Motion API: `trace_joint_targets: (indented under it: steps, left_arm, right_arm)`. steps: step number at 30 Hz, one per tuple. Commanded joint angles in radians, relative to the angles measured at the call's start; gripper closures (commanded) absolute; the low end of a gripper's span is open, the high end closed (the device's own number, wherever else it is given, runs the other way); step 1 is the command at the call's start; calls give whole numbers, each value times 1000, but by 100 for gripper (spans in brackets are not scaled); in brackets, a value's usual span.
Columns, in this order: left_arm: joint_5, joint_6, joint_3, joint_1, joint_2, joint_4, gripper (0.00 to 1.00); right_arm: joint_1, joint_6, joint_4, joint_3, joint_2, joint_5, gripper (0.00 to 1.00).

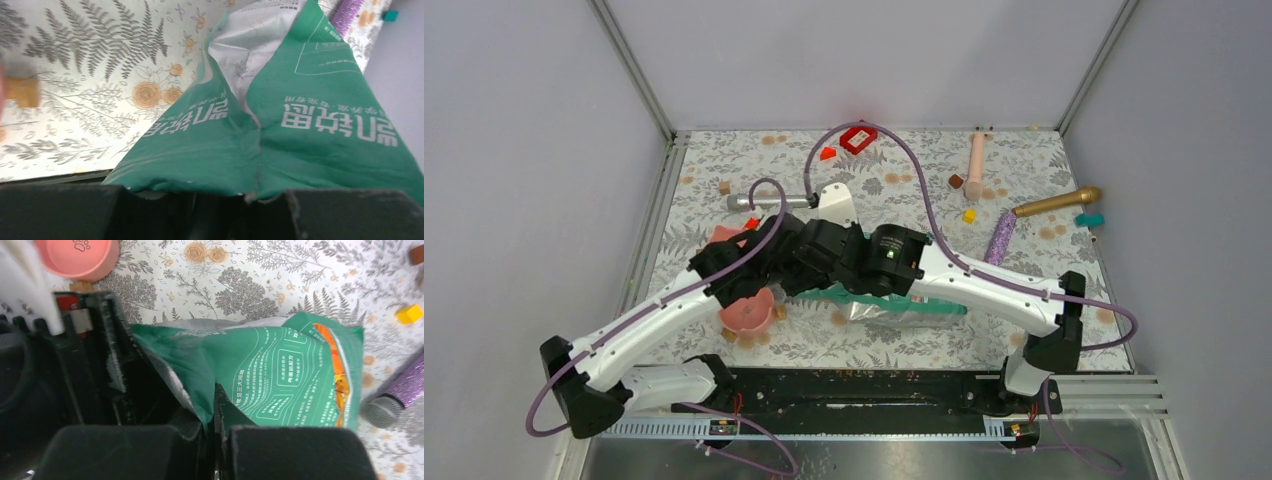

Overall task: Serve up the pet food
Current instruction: Collect the pet food from the pet food bag.

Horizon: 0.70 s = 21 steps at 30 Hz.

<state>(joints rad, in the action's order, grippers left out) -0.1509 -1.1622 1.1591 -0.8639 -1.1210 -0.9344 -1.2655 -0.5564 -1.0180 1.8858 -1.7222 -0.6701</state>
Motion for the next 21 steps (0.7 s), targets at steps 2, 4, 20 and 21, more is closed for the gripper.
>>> trace_joint_targets:
  steps: [2,4,20,21]
  left_arm:
    - [208,-58,-259,-1,125,482,100]
    - [201,-108,-373,-1,201,677,100]
    - [184,-272,-776,-2,603,1148,100]
    - [171,-264,-766,-2,626,1105,100]
  right_arm:
    - [0,-163,315,-252,239,-42,100]
    - [-1,-187,414,-342,313,-19,100]
    - [0,-222,607,-589,563,-14,100]
    - [-1,-200,588,-569,559,-12,100]
